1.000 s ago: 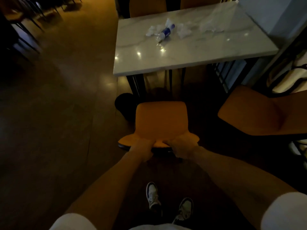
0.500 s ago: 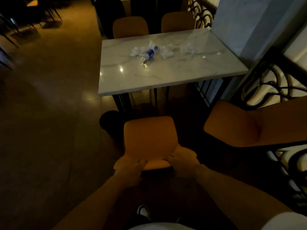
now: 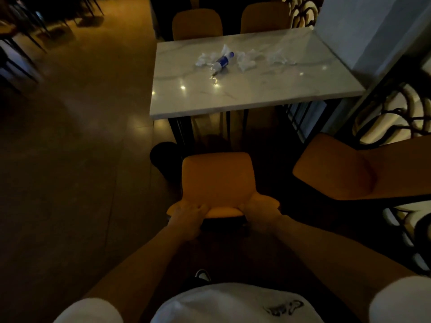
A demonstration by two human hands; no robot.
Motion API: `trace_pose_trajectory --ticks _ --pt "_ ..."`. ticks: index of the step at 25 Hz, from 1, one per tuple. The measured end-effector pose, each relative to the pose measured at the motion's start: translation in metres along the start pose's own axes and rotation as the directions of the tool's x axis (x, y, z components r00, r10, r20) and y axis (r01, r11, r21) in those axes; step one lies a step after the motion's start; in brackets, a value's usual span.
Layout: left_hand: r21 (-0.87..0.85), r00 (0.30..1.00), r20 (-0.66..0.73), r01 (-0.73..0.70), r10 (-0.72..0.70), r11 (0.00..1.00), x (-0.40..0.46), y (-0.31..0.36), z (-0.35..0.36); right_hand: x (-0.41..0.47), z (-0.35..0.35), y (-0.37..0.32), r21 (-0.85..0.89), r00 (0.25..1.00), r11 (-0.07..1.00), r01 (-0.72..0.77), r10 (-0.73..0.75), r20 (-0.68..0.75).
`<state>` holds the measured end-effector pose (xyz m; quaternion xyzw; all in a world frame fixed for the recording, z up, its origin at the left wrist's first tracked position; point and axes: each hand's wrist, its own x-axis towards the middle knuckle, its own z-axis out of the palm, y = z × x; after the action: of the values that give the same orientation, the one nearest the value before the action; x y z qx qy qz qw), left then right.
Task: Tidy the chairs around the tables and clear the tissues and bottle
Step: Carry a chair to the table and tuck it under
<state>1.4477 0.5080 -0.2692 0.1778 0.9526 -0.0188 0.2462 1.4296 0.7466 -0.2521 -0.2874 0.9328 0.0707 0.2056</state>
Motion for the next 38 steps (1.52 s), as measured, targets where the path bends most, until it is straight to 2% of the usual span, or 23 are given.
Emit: trace_pose_trajectory --ticks 4,7,9,14,16,20,27,33,38 --pt "-0.003 0.995 -0.025 0.098 -0.098 0.995 -0.003 0.011 0.008 -0.011 -0.004 0.004 0.039 0.998 0.998 0.040 -0.039 -0.046" --pt "0.050 0.995 -0.079 0.061 -0.057 0.997 0.003 0.027 0.012 -0.012 0.007 0.015 0.114 0.999 0.993 0.014 -0.018 0.038" --pt "0.023 0.996 -0.083 0.031 -0.029 0.999 0.006 0.039 0.012 -0.009 0.019 0.026 0.141 0.997 0.990 0.001 -0.012 0.077" --pt "0.025 0.996 -0.069 0.052 -0.050 0.998 0.024 0.031 -0.002 -0.002 -0.001 0.037 0.065 0.999 0.997 0.048 -0.048 -0.009" --pt "0.082 0.993 -0.083 0.089 -0.082 0.993 0.031 0.026 -0.011 0.003 -0.010 0.039 -0.051 0.997 0.998 0.036 -0.039 -0.068" --pt "0.135 0.990 -0.095 0.118 -0.106 0.984 0.048 0.029 -0.026 0.016 -0.016 0.049 -0.086 0.997 0.996 -0.020 0.013 -0.080" --pt "-0.027 0.991 -0.101 0.086 -0.088 0.996 0.071 0.013 -0.023 0.037 -0.017 0.067 -0.094 0.996 0.995 0.041 -0.048 -0.080" --pt "-0.014 0.988 -0.087 0.126 -0.127 0.992 0.093 0.003 -0.032 0.053 -0.020 0.081 -0.074 0.992 0.997 0.019 -0.028 -0.126" --pt "-0.036 0.981 -0.062 0.182 -0.184 0.983 0.106 -0.009 -0.032 0.081 -0.007 0.089 -0.043 0.994 0.998 0.046 -0.050 -0.094"
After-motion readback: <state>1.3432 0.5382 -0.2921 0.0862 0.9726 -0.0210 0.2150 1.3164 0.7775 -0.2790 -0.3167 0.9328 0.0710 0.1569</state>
